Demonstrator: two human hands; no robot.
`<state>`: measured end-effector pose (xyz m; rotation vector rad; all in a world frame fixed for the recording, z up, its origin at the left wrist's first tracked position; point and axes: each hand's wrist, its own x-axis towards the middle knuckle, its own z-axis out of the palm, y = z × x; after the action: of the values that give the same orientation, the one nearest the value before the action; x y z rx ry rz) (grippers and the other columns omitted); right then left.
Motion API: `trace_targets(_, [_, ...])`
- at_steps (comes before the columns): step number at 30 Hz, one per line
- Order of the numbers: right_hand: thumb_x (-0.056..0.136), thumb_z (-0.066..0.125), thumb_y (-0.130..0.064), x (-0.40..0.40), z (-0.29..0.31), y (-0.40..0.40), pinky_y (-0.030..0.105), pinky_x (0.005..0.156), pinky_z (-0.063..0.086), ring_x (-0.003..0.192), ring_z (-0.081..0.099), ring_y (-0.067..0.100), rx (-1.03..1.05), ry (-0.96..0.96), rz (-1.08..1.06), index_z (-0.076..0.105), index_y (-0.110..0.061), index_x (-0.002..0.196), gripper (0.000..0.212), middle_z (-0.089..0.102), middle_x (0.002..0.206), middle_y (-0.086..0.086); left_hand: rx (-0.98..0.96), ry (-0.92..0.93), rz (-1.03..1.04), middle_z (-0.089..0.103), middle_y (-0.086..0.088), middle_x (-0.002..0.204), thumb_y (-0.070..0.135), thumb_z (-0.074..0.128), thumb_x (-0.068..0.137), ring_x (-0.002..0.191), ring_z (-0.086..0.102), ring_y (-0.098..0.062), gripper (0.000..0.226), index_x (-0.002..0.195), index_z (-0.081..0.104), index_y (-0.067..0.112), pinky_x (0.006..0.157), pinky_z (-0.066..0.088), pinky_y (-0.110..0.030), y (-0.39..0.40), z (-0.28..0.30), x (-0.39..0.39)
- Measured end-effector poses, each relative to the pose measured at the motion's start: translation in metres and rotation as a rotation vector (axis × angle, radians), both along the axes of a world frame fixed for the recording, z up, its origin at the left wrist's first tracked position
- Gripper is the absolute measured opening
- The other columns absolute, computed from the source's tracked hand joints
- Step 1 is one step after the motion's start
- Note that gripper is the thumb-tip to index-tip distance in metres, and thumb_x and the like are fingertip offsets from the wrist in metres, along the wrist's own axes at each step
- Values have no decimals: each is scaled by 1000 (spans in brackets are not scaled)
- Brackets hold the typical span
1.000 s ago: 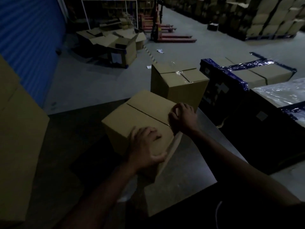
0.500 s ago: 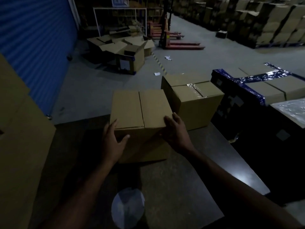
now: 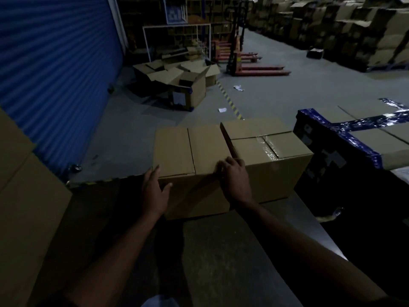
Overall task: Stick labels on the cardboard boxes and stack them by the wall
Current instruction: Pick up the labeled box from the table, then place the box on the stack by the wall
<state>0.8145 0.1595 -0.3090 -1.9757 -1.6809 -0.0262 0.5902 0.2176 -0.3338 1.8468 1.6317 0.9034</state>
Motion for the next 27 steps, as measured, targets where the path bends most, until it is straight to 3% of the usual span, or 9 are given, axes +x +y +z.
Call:
trace_targets(4, [92, 59, -21, 0, -7, 4, 32, 89, 47, 115, 48, 23, 31, -61, -9, 64, -20, 104, 13, 63, 111, 1, 10, 34, 9, 26, -10, 162, 17, 67, 95, 147, 28, -28, 67, 154, 36, 13, 117, 29, -39, 1, -4, 3])
trace_targets(10, [92, 60, -26, -3, -2, 3, 33, 90, 44, 111, 49, 23, 20, -95, 33, 66, -17, 105, 17, 64, 112, 2, -19, 81, -40, 22, -7, 164, 28, 65, 97, 148, 26, -26, 68, 156, 33, 18, 117, 29, -40, -4, 0, -8])
trace_targets(14, [94, 55, -31, -21, 6, 2, 36, 88, 46, 105, 56, 22, 3, -68, 130, 68, -20, 102, 19, 66, 106, -1, -21, 105, -80, 24, -8, 163, 33, 65, 97, 147, 28, -25, 59, 150, 45, 15, 116, 25, -31, -11, 14, -24])
trace_targets(17, [94, 59, -24, -50, 18, -1, 40, 87, 45, 99, 59, 30, 67, -60, 211, 71, -9, 100, 20, 70, 102, 10, 52, 85, -43, 29, -5, 160, 33, 64, 97, 144, 32, -21, 55, 147, 48, 16, 111, 26, -26, -25, 26, -38])
trace_targets(19, [92, 63, -20, -75, 26, -5, 40, 89, 45, 108, 55, 33, 94, 20, 254, 68, -4, 113, 27, 68, 113, 13, 104, 62, 11, 34, -3, 156, 32, 64, 97, 141, 35, -17, 54, 147, 48, 17, 108, 27, -23, -38, 31, -52])
trace_targets(23, [91, 64, -23, -131, 30, -6, 37, 86, 43, 112, 50, 29, 73, 138, 390, 65, -11, 116, 28, 65, 116, 9, 215, 34, 100, 46, -2, 145, 33, 65, 96, 134, 43, -14, 51, 143, 51, 16, 110, 37, -28, -66, 37, -97])
trace_targets(27, [91, 61, -25, -198, 42, -10, 35, 84, 41, 111, 49, 27, 58, 189, 515, 64, -14, 113, 25, 62, 112, 7, 326, 95, 221, 50, 1, 138, 32, 67, 95, 127, 47, -11, 47, 138, 55, 16, 104, 38, -22, -93, 55, -150])
